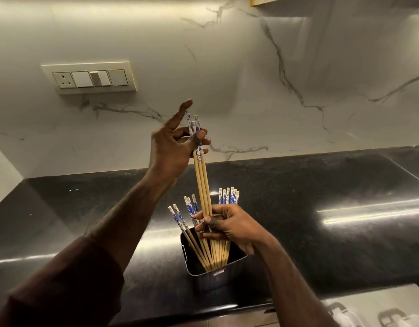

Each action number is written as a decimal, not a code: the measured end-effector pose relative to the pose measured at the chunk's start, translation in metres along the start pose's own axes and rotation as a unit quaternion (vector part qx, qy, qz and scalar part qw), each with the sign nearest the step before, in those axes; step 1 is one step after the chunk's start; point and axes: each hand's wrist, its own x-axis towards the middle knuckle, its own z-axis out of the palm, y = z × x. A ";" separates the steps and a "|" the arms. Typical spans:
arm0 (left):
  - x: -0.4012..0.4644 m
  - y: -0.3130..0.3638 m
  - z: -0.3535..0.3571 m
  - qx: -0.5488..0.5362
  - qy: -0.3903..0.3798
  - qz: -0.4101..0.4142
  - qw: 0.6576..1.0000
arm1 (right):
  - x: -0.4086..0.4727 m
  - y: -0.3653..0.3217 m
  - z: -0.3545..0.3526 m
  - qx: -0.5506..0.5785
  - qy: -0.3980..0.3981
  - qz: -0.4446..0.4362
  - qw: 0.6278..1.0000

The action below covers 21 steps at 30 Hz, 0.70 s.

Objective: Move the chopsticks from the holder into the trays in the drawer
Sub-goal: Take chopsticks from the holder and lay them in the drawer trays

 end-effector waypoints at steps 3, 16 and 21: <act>-0.003 -0.002 0.004 -0.008 0.008 -0.021 1.000 | -0.001 0.000 -0.002 0.040 -0.012 -0.009 0.999; 0.002 0.029 -0.003 -0.034 -0.038 -0.066 0.997 | -0.020 -0.013 -0.002 0.040 -0.045 -0.035 0.998; -0.006 0.054 -0.007 -0.034 -0.032 -0.042 0.998 | -0.042 -0.021 0.008 0.018 -0.042 -0.059 0.997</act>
